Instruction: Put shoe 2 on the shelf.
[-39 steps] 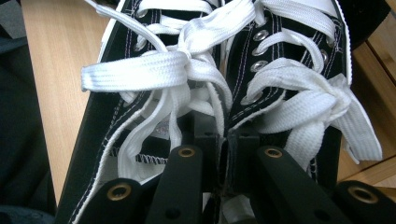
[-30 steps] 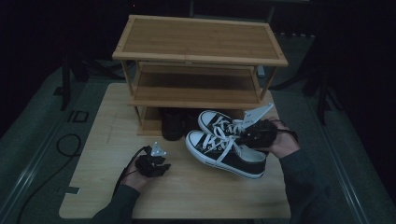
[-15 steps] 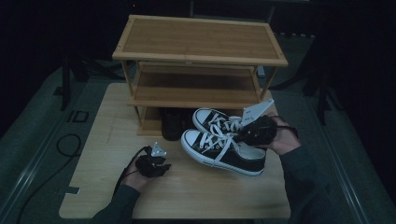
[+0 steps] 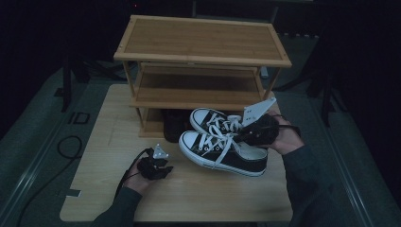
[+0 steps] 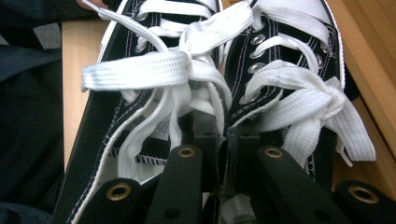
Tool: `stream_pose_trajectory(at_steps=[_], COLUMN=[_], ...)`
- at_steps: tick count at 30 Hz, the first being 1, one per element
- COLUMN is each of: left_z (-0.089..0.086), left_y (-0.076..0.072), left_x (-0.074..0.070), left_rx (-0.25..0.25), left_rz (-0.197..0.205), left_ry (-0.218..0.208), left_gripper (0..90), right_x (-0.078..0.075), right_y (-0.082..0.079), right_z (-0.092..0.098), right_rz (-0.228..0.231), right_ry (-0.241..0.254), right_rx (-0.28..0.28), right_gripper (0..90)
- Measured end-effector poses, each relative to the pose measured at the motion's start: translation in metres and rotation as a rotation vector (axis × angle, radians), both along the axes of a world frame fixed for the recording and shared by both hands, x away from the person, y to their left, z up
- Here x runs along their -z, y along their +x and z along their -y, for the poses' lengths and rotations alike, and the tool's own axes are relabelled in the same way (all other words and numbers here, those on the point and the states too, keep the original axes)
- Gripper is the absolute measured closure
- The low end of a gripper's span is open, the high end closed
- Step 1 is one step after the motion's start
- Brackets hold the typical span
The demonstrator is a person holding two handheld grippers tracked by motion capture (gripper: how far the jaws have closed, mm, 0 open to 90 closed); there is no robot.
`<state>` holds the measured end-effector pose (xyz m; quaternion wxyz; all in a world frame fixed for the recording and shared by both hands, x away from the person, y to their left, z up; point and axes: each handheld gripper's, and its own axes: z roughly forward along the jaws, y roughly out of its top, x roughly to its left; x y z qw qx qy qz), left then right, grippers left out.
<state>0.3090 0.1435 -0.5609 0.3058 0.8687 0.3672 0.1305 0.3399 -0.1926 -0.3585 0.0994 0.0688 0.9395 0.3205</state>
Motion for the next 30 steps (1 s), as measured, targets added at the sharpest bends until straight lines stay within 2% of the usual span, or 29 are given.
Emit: stream_pose_trajectory(at_steps=[10, 18, 30], left_z=[0.0, 0.0, 0.0], left_y=[0.0, 0.0, 0.0], left_x=[0.0, 0.0, 0.0], left_rx=[0.002, 0.003, 0.004], left_rz=[0.002, 0.001, 0.001], left_ry=[0.003, 0.001, 0.002], left_gripper=[64.3, 64.3, 64.3], right_x=[-0.011, -0.019, -0.034], right_y=[-0.003, 0.001, 0.017], right_z=[-0.009, -0.017, -0.024], right_rz=[0.034, 0.045, 0.06], right_ry=[0.02, 0.047, 0.09], right_rx=[-0.033, -0.055, -0.061], right_gripper=[84.9, 85.0, 84.9])
